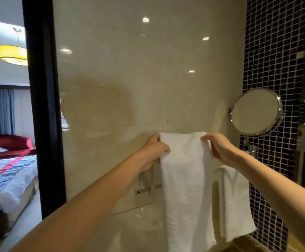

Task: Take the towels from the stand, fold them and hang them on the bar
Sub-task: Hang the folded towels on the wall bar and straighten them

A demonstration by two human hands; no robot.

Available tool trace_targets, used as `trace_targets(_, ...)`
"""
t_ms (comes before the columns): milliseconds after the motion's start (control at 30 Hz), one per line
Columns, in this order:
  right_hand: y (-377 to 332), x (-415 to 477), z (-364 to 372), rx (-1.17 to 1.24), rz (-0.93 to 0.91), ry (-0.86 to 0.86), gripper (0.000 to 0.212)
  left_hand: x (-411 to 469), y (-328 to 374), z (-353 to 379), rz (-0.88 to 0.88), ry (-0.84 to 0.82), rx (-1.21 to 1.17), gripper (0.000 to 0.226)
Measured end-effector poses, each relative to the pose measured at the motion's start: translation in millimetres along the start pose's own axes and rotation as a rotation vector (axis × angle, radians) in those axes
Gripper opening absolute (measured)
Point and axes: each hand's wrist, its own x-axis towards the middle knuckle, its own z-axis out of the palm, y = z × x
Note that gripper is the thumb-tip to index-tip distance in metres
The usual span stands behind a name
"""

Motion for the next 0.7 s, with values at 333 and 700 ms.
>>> trace_targets(333, 54, 6, 21, -0.19, 0.188, -0.151, 0.01, 4, -52, -11, -0.226, 0.052, 0.026, 0.017)
trace_targets(700, 88, 13, 33, -0.321, 0.238, 0.004, 0.027, 15, -76, -2, 0.009, -0.136, 0.705, 0.044)
